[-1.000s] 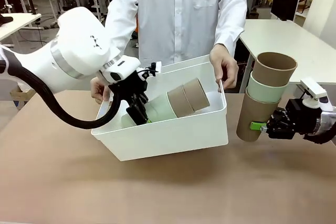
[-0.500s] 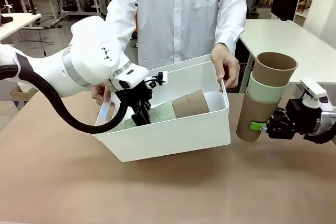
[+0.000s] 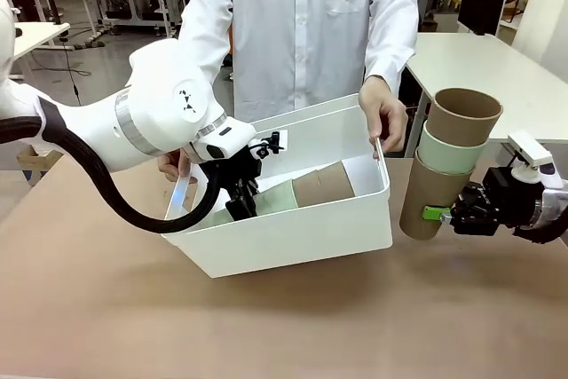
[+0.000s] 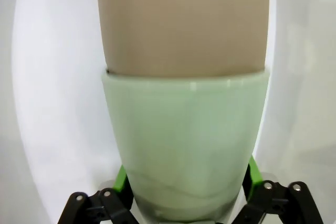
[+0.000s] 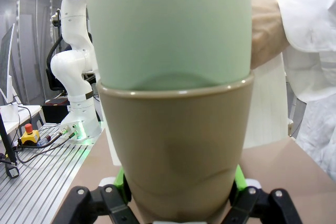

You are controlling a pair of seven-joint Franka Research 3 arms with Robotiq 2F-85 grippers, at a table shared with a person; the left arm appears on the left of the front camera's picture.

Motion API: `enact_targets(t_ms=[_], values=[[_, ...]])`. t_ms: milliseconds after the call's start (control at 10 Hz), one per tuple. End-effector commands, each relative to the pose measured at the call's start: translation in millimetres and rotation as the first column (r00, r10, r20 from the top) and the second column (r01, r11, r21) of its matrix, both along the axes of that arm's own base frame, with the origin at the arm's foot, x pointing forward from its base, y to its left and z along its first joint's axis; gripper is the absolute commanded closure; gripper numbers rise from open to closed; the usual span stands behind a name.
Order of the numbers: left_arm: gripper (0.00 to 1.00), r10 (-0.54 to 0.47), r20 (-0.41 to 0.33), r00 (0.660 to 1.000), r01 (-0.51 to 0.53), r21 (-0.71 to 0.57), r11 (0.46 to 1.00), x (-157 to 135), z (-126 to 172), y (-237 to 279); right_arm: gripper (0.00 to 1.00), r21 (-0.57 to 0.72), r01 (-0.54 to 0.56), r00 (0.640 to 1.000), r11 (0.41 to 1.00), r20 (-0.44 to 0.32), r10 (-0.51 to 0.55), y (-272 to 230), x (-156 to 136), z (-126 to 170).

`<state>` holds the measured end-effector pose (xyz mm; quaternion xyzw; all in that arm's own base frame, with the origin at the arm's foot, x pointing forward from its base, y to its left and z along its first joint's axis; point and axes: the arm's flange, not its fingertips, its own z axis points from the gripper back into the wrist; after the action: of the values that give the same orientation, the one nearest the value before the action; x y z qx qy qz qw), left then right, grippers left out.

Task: Stack the cups and store them in the basket.
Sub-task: Place the stack of Reusable plastic cups into the Pantry Basket.

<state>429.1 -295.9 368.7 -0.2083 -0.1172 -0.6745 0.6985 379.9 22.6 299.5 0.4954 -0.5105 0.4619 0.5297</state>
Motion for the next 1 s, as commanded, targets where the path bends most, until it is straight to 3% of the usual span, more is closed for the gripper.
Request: enact_targets(t_ms=[0, 500, 900], values=[[0.00, -0.030, 0.013, 0.999, 0.031, -0.015, 0.999, 1, 6, -2, 0.15, 0.001, 0.001, 1.000, 1.000, 0.012, -0.001, 0, 1, 5], [0.00, -0.051, 0.019, 0.999, 0.052, -0.042, 0.998, -8, 53, 28, 0.15, 0.001, 0.001, 1.000, 1.000, 0.012, -0.001, 0, 1, 5], [0.00, -0.034, 0.009, 0.999, 0.035, -0.148, 0.988, -3, 110, 90, 0.15, 0.001, 0.001, 1.000, 1.000, 0.012, -0.001, 0, 1, 5]])
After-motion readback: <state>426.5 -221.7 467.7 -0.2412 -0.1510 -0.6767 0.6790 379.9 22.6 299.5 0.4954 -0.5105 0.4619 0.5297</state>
